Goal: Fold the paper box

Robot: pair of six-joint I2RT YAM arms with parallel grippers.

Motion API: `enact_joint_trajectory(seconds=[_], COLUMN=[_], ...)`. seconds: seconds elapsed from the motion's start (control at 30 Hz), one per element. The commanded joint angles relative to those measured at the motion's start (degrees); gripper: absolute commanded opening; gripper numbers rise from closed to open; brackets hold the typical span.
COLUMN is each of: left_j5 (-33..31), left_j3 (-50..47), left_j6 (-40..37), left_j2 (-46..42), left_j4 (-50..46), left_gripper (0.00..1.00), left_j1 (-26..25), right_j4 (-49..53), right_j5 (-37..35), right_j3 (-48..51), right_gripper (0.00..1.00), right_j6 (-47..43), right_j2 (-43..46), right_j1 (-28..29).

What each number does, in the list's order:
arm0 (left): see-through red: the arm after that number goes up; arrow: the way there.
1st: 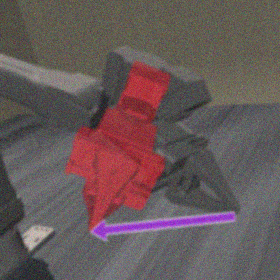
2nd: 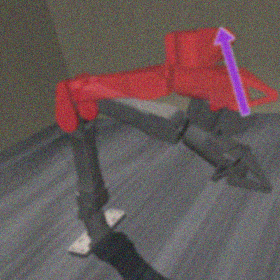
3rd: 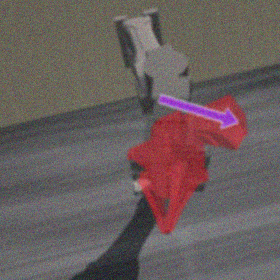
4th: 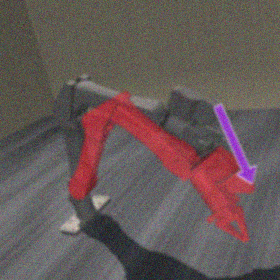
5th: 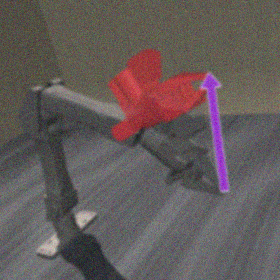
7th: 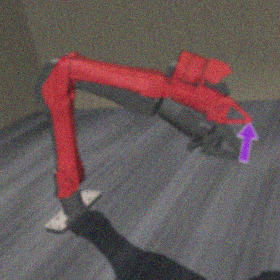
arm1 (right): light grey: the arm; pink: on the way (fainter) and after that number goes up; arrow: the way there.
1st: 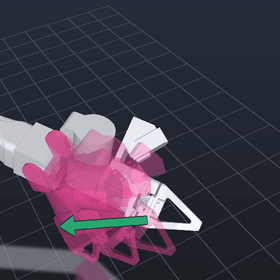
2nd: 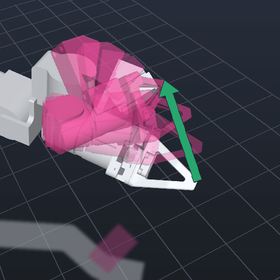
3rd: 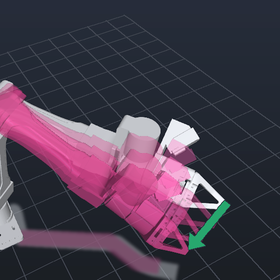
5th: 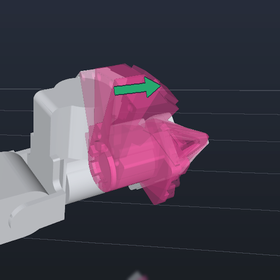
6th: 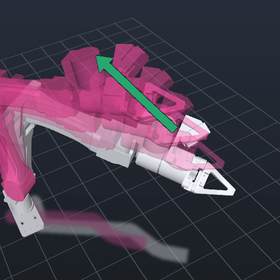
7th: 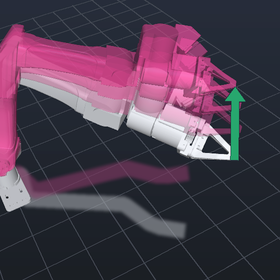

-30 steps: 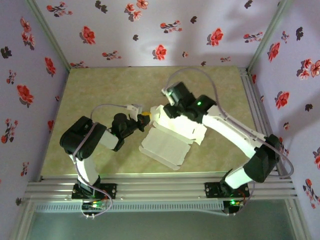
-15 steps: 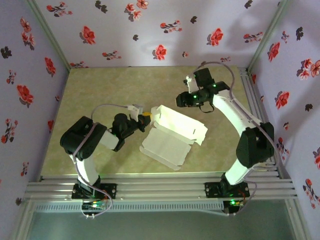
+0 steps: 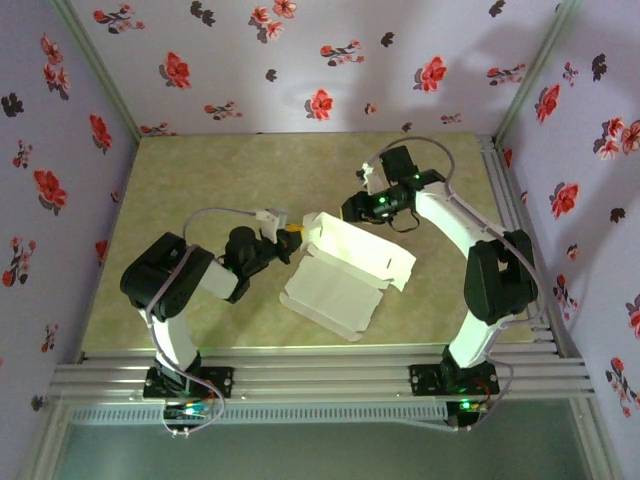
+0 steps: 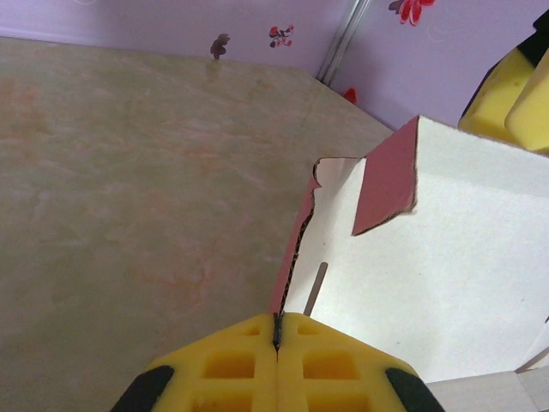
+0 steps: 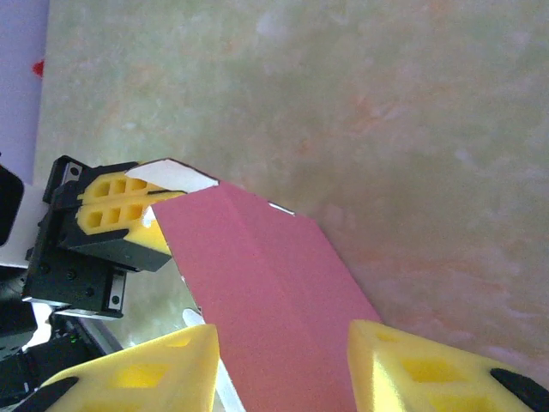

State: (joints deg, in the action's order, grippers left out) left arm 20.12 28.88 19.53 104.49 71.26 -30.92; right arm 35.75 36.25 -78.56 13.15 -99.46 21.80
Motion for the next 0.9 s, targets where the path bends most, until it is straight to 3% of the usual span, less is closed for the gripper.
enact_joint_trajectory(seconds=[0.0,0.2,0.87], left_j5=[-0.4,-0.4,-1.1], left_j3=[1.4,1.6,2.3], left_j6=[-0.9,-0.6,0.6], left_j2=[-1.4,-1.5,-1.1], left_j4=[1.3,1.3,1.3], left_gripper=[0.0,0.0,0.0], left_j1=[-0.7,-0.7,-1.3], right_j4=[-1.5,-5.6,-5.6], right_j5=[2.9,3.9,-6.8], right_j3=[2.1,5.9,8.1], right_gripper=[0.44,0.36,0.36], right_j6=[1.3,3.9,3.9], right_j2=[0.1,0.9,4.5], right_j1=[0.4,0.7,7.7])
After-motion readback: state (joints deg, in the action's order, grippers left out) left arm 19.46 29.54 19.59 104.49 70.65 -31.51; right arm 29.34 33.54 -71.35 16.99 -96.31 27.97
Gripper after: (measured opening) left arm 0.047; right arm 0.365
